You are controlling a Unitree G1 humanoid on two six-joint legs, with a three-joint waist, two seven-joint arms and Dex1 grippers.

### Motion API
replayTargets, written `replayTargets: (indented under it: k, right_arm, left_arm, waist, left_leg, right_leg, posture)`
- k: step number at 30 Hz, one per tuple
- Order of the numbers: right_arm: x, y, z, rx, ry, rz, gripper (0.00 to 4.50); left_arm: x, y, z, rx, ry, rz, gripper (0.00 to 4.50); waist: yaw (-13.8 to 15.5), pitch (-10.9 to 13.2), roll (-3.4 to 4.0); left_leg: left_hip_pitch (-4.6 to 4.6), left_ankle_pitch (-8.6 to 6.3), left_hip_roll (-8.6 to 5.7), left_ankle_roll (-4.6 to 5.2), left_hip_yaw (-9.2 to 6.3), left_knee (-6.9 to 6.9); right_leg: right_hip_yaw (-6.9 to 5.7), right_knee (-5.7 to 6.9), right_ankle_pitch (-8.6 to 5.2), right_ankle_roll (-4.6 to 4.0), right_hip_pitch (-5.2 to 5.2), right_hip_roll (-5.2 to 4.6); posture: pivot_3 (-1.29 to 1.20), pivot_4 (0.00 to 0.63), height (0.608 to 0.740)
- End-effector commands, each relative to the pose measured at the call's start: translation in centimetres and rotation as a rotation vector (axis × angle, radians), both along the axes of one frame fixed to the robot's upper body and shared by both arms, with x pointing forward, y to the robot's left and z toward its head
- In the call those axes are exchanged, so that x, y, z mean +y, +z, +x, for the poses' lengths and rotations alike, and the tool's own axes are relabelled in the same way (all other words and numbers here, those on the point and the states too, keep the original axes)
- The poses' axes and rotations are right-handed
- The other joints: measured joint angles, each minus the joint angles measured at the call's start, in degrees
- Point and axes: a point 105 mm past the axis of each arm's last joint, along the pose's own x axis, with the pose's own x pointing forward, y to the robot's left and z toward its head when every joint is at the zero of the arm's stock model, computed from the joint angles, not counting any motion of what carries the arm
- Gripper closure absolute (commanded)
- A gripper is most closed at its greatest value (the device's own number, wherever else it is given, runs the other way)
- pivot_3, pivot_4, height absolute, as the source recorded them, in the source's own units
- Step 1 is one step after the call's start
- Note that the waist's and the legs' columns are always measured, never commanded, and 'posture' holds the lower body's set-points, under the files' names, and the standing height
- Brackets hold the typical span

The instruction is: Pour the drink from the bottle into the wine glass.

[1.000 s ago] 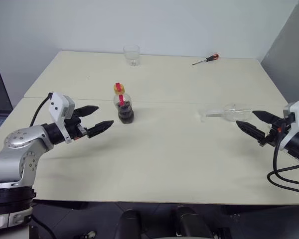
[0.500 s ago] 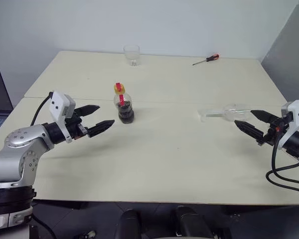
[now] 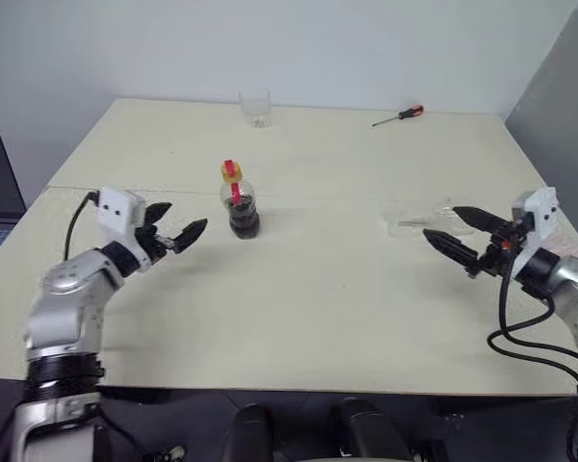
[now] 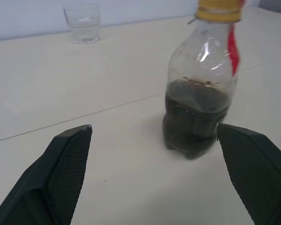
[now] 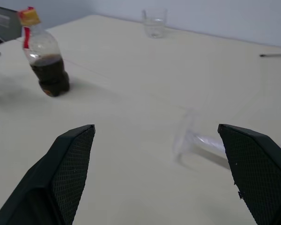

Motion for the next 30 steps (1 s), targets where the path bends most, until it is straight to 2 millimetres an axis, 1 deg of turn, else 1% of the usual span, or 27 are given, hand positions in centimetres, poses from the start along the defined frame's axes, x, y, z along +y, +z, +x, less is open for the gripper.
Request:
replayTargets:
  k: [1,2,5,9,12,17,20,24,30]
  right_arm:
    - [1.9,2.1,-0.3,-0.07,0.074,0.008,0.0]
    - [2.4,2.4,-0.4,-0.075,0.092,0.01,0.0]
    - [3.8,2.6,-1.0,-0.076,0.147,0.003,0.0]
    - [6.2,2.4,-1.6,-0.075,0.215,0.007,0.0]
    - [7.2,2.1,-1.6,-0.067,0.232,0.023,0.0]
    - [8.1,1.8,-1.5,-0.062,0.257,0.023,0.0]
    - [8.2,1.8,-1.5,-0.064,0.259,0.026,0.0]
    - [8.2,1.9,-1.4,-0.067,0.256,0.026,0.0]
    - [8.2,2.0,-1.4,-0.075,0.248,0.026,0.0]
  left_arm:
    - [-2.0,-0.1,1.0,-0.056,-0.031,0.013,0.02]
    - [-2.5,-0.4,1.1,-0.061,-0.041,0.022,0.02]
    - [-2.8,-1.3,1.4,-0.061,-0.039,0.078,0.02]
    - [-3.6,-2.2,1.6,-0.052,-0.058,0.043,0.02]
    - [-4.2,-2.2,2.0,-0.068,-0.061,0.023,0.02]
    - [-5.0,-1.2,3.6,-0.131,-0.024,0.01,0.02]
    - [-4.6,-0.9,4.6,-0.135,0.02,-0.031,0.02]
    - [-5.7,-0.3,5.5,-0.153,-0.009,-0.044,0.02]
    - [-7.2,-0.6,6.3,-0.147,-0.043,-0.028,0.02]
  waist:
    - [0.03,0.0,0.0]
    - [0.03,0.0,-0.01]
    - [0.03,0.0,-0.02]
    - [-0.18,0.0,-0.01]
    - [-0.08,0.0,-0.01]
    - [0.18,-0.01,-0.03]
    - [0.13,-0.01,-0.03]
    - [0.05,-0.01,-0.03]
    - [0.03,-0.01,-0.03]
  left_leg:
    - [-0.03,0.0,0.0,0.0,0.0,0.01]
    - [-0.04,0.0,-0.02,0.0,0.01,0.01]
    - [-0.07,0.0,0.01,0.0,-0.02,0.0]
    - [-0.03,0.0,0.04,0.0,-0.05,-0.02]
    - [-0.02,0.0,0.03,0.0,-0.06,0.0]
    - [-0.08,0.0,-0.01,0.0,-0.08,0.06]
    - [-0.07,0.0,-0.02,0.0,-0.08,0.06]
    - [-0.07,0.0,0.0,0.0,-0.1,0.06]
    - [-0.07,0.0,-0.01,0.0,-0.13,0.06]
  right_leg:
    - [-0.01,-0.01,0.0,0.0,0.0,-0.01]
    - [0.0,-0.01,0.0,-0.01,0.0,-0.03]
    - [-0.01,-0.01,0.01,-0.02,-0.03,0.0]
    - [-0.02,0.04,0.01,-0.01,-0.03,0.02]
    - [-0.04,0.06,0.01,0.0,-0.02,0.02]
    - [-0.06,0.03,0.02,0.01,0.0,0.0]
    - [-0.07,0.02,0.02,0.02,0.02,0.0]
    - [-0.08,0.02,0.02,0.02,0.02,0.03]
    - [-0.09,0.02,0.02,0.02,0.02,0.04]
  posture:
    - [0.0,0.15,0.74]
    - [0.0,0.15,0.74]
    - [0.0,0.15,0.74]
    - [0.0,0.15,0.74]
    - [0.0,0.15,0.74]
    - [0.0,0.15,0.74]
    - [0.0,0.15,0.74]
    - [0.0,0.15,0.74]
    - [0.0,0.15,0.74]
